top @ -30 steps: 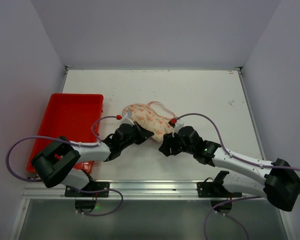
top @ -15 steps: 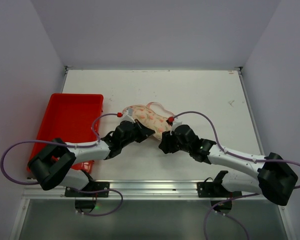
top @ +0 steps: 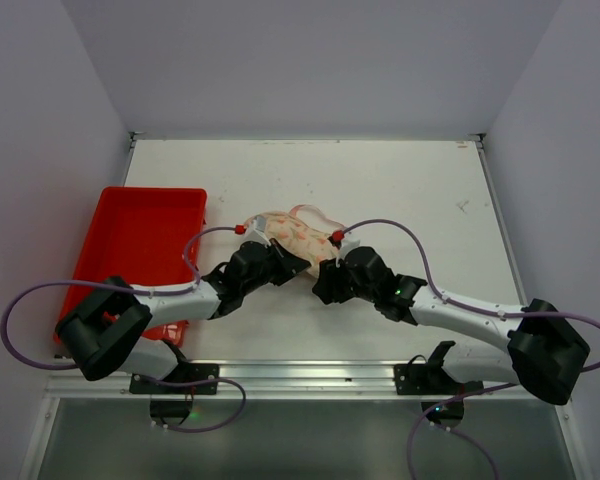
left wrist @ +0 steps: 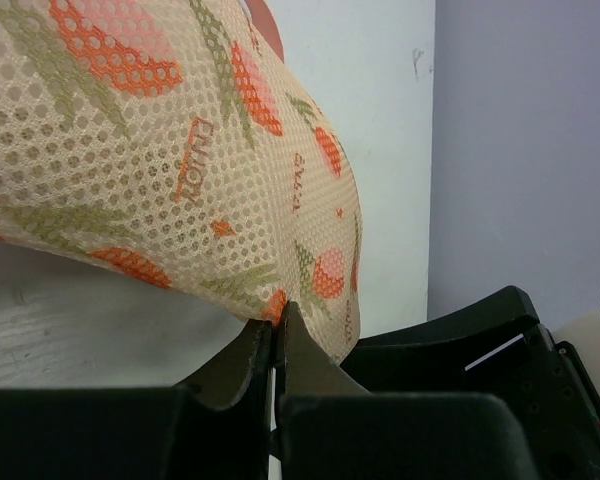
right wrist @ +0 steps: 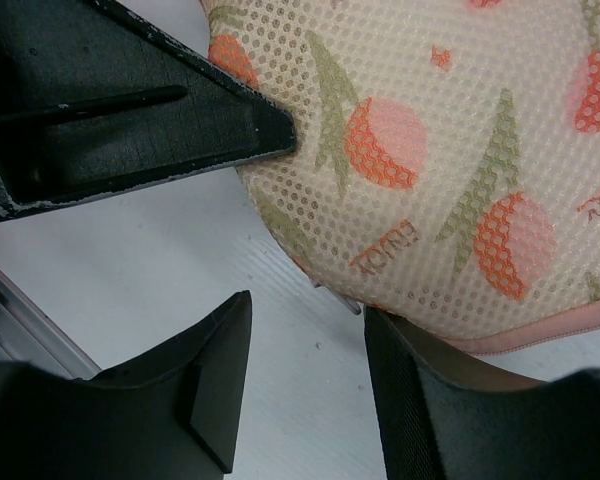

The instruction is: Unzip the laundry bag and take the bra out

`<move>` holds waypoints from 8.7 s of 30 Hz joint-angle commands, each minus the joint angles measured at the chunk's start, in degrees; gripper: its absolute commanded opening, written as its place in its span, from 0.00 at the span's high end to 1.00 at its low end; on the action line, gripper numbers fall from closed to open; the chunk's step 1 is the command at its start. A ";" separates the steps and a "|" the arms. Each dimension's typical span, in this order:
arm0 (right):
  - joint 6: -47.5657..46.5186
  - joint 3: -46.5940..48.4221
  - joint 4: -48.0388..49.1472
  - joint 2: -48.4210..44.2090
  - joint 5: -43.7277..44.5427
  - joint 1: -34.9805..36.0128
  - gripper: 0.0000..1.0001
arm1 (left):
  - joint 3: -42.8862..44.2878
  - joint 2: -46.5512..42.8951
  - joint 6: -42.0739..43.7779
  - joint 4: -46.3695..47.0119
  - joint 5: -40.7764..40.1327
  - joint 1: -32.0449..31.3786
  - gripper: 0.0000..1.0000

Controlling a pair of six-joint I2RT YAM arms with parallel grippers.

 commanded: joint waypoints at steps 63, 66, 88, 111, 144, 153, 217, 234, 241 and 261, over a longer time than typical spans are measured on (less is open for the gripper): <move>7.17 19.19 -2.14 18.15 -11.66 0.65 1.00 | 1.61 -7.32 14.05 -14.59 15.09 17.46 0.17; 7.52 18.84 -1.78 18.94 -12.10 0.65 1.00 | -2.00 -7.24 9.93 -10.56 17.82 17.20 0.20; 5.41 10.41 -9.06 7.53 -3.42 0.12 1.00 | -4.47 -1.70 3.75 -0.26 16.76 14.81 1.00; 8.92 17.86 -5.74 14.26 -14.74 -3.30 1.00 | 16.01 8.00 15.89 -14.41 23.11 22.82 0.20; 6.02 7.16 -18.03 2.44 -5.80 -6.29 1.00 | 5.89 3.40 10.07 -8.69 17.03 20.26 1.00; 5.94 4.07 -22.71 -4.97 -4.88 -9.28 1.00 | 21.09 14.45 21.85 -15.11 23.97 24.75 1.00; 8.92 18.66 2.42 15.68 -20.98 -7.35 1.00 | 19.80 10.27 23.80 -22.59 21.52 24.40 0.23; 9.80 19.20 5.08 21.41 -21.60 -5.33 1.00 | 4.58 3.49 9.91 -6.77 20.28 18.16 0.65; 9.28 13.49 -3.61 14.22 -17.21 -5.76 1.00 | 3.70 4.19 10.34 -7.73 19.14 18.34 1.00; 3.22 6.35 -13.82 6.20 -12.11 -22.82 1.00 | -8.16 -7.57 11.49 -8.17 20.64 10.35 1.00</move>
